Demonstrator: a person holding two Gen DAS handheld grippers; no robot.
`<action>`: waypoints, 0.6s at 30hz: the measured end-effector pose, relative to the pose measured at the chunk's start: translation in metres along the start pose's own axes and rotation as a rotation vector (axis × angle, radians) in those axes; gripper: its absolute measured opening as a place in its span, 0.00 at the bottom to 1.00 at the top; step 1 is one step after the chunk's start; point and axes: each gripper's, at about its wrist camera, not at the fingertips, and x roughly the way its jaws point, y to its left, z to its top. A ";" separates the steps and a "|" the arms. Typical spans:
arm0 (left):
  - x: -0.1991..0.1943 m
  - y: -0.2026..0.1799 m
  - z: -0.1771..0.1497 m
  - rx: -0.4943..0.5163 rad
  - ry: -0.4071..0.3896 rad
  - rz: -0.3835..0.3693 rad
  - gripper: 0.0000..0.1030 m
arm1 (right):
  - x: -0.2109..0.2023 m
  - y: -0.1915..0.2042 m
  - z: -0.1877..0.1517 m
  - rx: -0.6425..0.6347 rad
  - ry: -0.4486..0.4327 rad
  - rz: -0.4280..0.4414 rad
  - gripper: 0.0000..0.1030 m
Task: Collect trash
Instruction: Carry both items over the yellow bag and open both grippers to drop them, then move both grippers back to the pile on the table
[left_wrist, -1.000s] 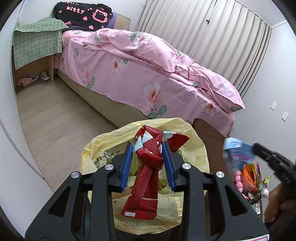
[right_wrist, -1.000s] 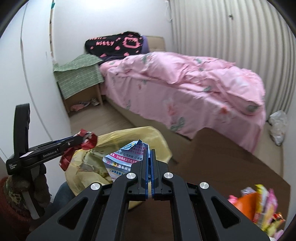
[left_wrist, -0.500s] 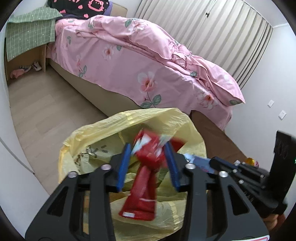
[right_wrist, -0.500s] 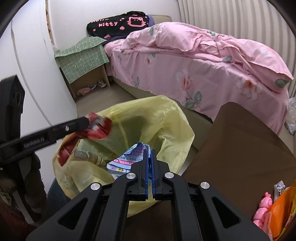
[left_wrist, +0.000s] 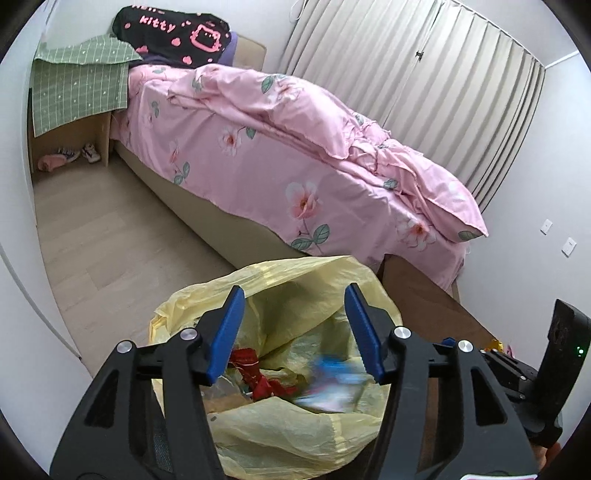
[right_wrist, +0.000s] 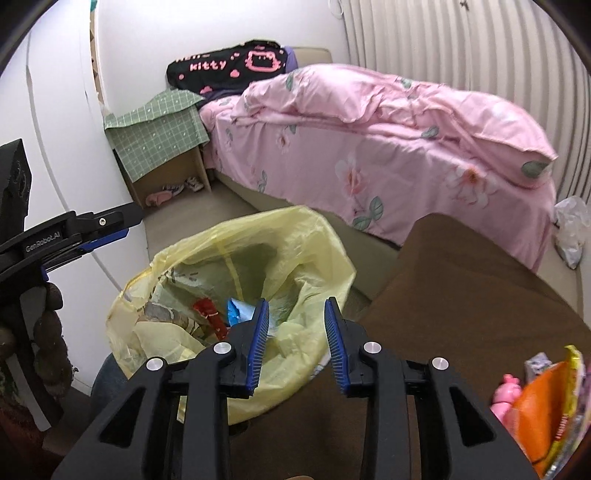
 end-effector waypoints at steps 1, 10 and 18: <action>-0.002 -0.004 0.000 0.004 -0.001 -0.006 0.52 | -0.006 -0.002 0.000 -0.001 -0.008 -0.008 0.30; -0.011 -0.075 -0.021 0.121 0.021 -0.112 0.52 | -0.090 -0.045 -0.030 0.045 -0.090 -0.139 0.36; -0.010 -0.160 -0.060 0.282 0.079 -0.274 0.52 | -0.168 -0.106 -0.087 0.139 -0.137 -0.336 0.53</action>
